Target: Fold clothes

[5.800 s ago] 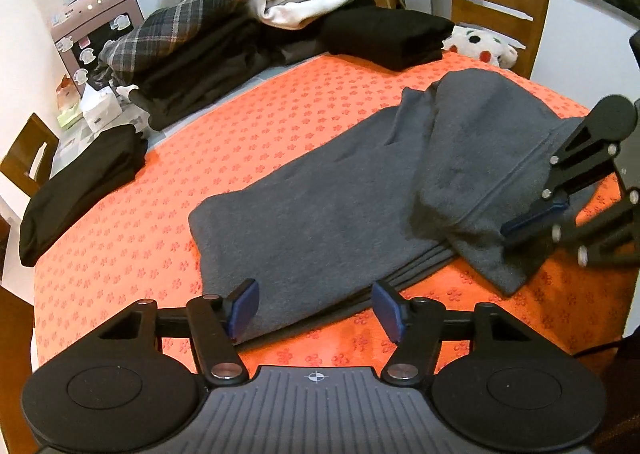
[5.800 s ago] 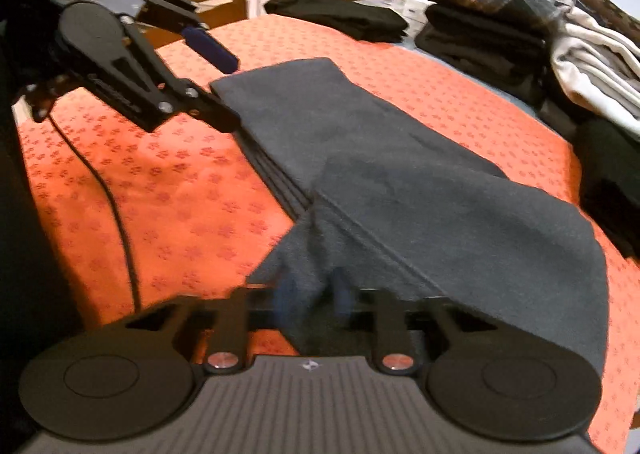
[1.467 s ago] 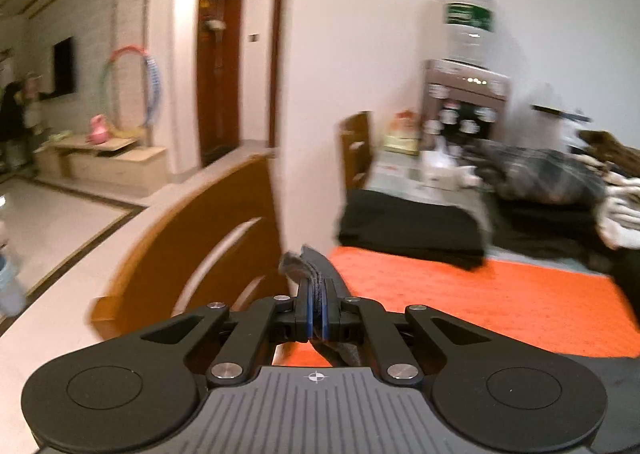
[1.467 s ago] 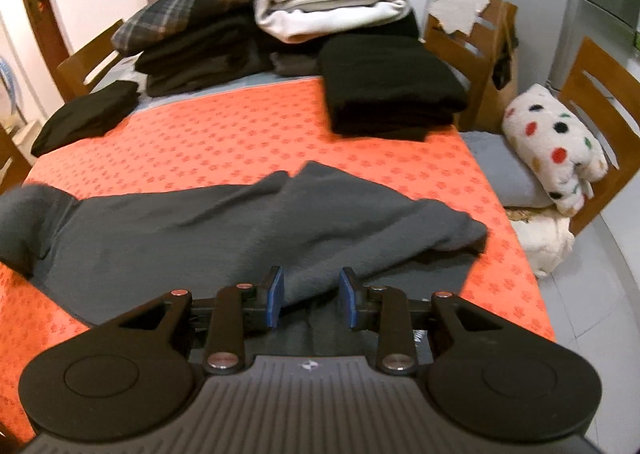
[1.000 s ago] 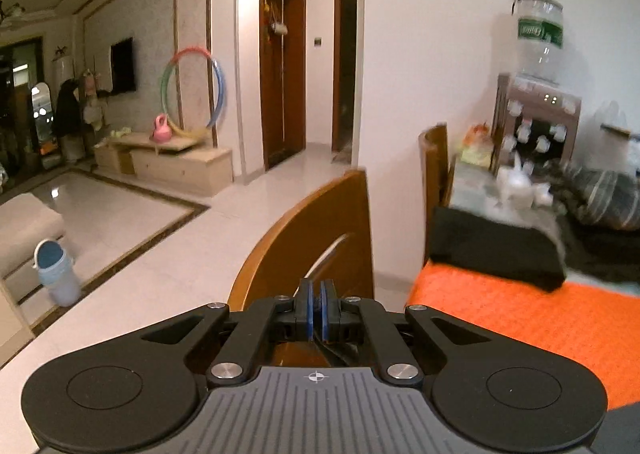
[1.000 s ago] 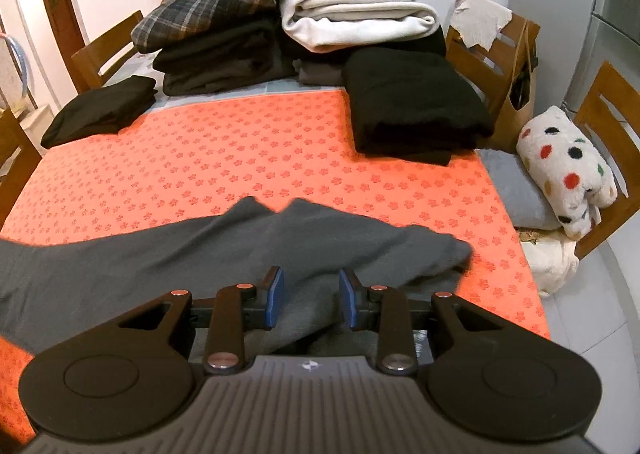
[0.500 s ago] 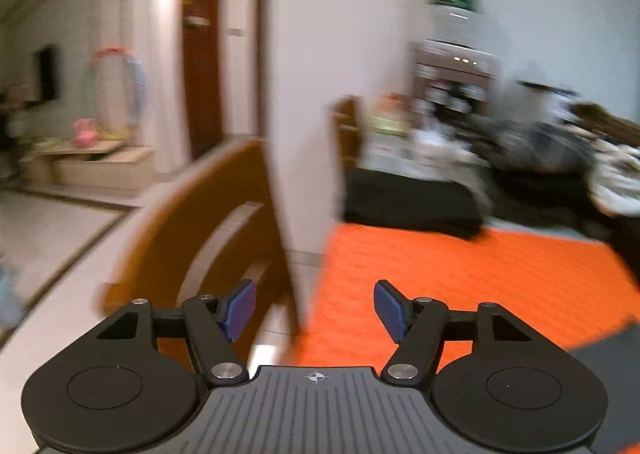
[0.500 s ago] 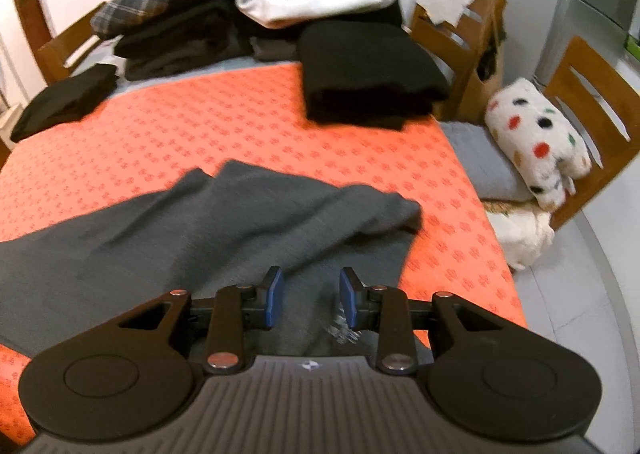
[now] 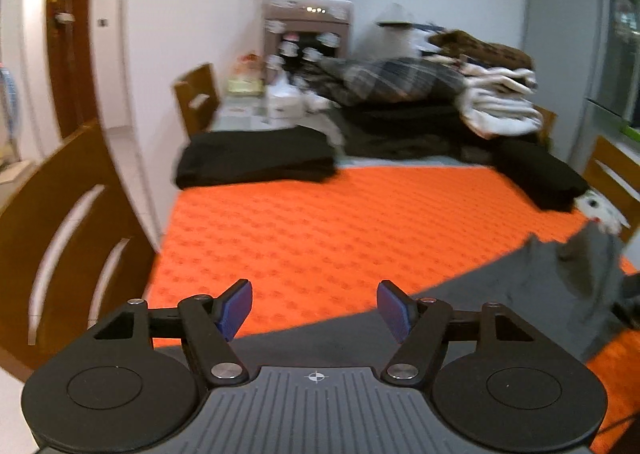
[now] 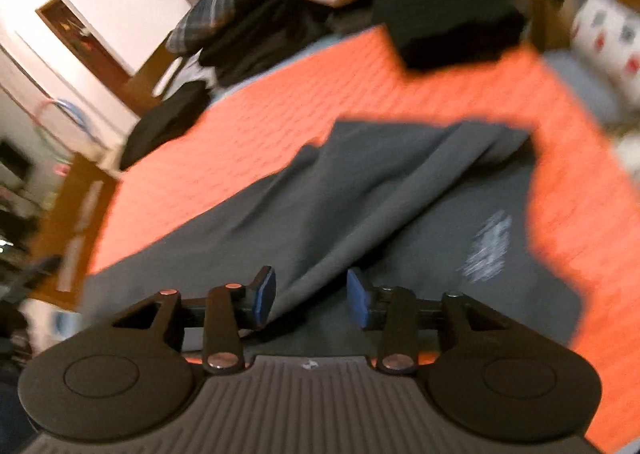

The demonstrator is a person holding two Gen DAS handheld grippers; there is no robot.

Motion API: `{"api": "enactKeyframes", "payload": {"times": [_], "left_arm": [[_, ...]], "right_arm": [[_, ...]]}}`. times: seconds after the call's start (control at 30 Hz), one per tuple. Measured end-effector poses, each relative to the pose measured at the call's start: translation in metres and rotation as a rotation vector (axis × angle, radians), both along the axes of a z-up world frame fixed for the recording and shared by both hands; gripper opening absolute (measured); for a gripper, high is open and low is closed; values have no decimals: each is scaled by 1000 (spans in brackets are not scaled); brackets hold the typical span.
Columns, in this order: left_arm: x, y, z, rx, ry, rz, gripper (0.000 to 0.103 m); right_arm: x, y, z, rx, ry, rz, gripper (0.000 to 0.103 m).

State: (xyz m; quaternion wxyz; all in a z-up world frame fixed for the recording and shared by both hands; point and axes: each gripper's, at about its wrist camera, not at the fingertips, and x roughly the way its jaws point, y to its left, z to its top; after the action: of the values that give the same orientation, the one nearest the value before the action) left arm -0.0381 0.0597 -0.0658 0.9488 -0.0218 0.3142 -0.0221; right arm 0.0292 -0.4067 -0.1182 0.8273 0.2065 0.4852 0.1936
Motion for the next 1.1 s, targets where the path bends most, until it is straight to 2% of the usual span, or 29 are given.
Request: {"api": "enactKeyframes", "payload": {"times": [0.1,0.17,0.2,0.33,0.43,0.5,0.6,0.67,0.73,0.8,0.9,1.03,1.1], "left_arm": [[-1,-11,-7,-17,25,-101,76],[-5,-20,-13,-19,44,-172,78],[-7,-25,-17,-18,54,-205,78],[-16,-45,-34,8,93,-309,79],[-23,-59,-44,42,93,-355,80],[-24,-66,-51,67,88,-360,80],[-20,-72,-58,122,78,-310,79],[-19,-72,-62,161,73,-259,69],[-20,-68,-65,211,71,-191,42],[-25,-59,-66,247,68,-124,28],[-33,-42,-62,269,55,-49,12],[-41,-23,-37,265,-11,2,10],[-31,-17,-22,259,-46,32,10]], "right_arm": [[8,10,-16,41,85,-6,44],[13,16,-22,58,111,-15,26],[15,19,-22,75,107,-15,6],[20,24,-5,143,52,-38,3],[26,24,11,191,11,-63,2],[30,22,19,216,-8,-84,2],[36,19,30,252,-32,-116,2],[41,17,34,272,-42,-135,2],[45,16,39,277,-55,-150,2],[45,15,40,275,-69,-159,2],[46,15,43,274,-87,-166,2],[45,17,54,253,-130,-160,2],[46,20,60,235,-158,-150,2]]}}
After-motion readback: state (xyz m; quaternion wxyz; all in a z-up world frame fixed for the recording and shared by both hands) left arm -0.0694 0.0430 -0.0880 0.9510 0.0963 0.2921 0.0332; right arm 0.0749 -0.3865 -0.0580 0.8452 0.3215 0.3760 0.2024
